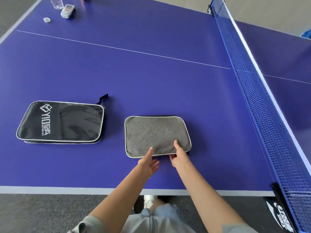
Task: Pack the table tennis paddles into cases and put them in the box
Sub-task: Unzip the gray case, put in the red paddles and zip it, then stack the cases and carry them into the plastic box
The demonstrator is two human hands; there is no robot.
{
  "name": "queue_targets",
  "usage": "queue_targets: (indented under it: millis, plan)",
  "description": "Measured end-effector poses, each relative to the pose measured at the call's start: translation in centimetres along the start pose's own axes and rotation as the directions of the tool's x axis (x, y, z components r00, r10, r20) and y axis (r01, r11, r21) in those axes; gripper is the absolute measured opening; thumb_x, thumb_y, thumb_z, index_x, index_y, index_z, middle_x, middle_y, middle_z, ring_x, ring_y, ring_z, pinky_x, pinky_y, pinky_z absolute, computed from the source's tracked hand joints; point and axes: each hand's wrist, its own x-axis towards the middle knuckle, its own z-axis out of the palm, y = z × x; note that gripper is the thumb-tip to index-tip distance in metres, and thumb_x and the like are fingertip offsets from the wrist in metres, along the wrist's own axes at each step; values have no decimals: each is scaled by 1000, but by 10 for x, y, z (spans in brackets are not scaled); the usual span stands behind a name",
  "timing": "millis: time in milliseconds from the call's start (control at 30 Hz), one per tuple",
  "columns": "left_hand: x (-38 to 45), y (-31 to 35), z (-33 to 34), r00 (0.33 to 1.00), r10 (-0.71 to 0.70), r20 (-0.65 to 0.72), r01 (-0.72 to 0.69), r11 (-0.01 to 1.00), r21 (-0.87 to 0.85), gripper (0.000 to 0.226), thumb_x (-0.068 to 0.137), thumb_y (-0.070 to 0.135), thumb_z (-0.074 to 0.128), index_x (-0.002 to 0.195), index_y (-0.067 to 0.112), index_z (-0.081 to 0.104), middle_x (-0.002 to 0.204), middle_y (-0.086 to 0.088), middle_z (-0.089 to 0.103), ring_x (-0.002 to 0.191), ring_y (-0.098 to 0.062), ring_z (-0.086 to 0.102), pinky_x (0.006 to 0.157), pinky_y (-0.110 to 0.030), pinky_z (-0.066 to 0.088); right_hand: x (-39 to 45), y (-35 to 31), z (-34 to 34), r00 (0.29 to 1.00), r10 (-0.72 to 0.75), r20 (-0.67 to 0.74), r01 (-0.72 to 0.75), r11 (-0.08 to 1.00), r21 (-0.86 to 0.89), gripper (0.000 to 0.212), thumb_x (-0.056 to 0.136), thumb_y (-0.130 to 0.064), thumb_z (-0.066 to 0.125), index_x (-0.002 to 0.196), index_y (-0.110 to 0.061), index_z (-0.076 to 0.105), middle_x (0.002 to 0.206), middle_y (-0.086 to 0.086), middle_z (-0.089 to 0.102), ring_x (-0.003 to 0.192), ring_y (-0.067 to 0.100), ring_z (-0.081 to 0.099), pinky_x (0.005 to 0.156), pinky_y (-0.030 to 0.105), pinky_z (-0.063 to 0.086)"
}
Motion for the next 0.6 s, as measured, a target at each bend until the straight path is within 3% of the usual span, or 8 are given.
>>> queue_targets:
  millis: [133,233,333,400,467,600]
  plan:
    - [2,9,10,1000,-7,-30,1,977,-214,66,78,42,71,129,6,48,127,-10,57,114,-23,57,94,-31,46,4,8,-5,995,-6,101,-1,997,74,52,74,-19,79,117,-4,54,116,13,63,85,24,64,85,34,53]
    - [0,12,15,996,-67,-59,40,924,-379,72,74,44,75,131,8,46,131,-8,55,124,-22,49,106,-33,40,6,11,-6,979,-12,202,-14,992,126,51,76,-17,77,119,-4,55,121,13,63,96,26,65,89,38,53]
    - [3,10,17,998,57,-32,-65,880,-471,72,72,35,79,130,10,44,131,-10,54,117,-24,55,98,-35,47,9,11,-7,963,-35,266,-4,989,145,50,78,-13,74,123,-4,56,122,13,63,103,25,64,76,32,54]
    - [7,15,15,990,114,-81,-140,833,-536,75,66,31,84,128,13,45,125,-10,57,104,-25,61,74,-35,54,7,8,-5,954,-43,298,1,990,139,49,78,-9,73,123,-5,56,122,12,64,106,24,63,72,30,53]
    - [8,25,10,980,167,-110,-200,790,-580,74,64,27,85,126,15,48,120,-8,61,98,-25,64,62,-36,55,7,5,-5,947,-56,317,14,991,133,49,77,-6,73,123,-4,57,122,10,64,108,23,63,74,31,54]
    - [0,44,1,966,216,-139,-257,784,-565,68,64,22,85,123,11,52,116,-10,65,97,-26,65,71,-41,57,-2,-6,2,934,-69,350,31,993,113,47,77,-4,72,121,-4,57,121,9,64,108,22,63,85,33,53]
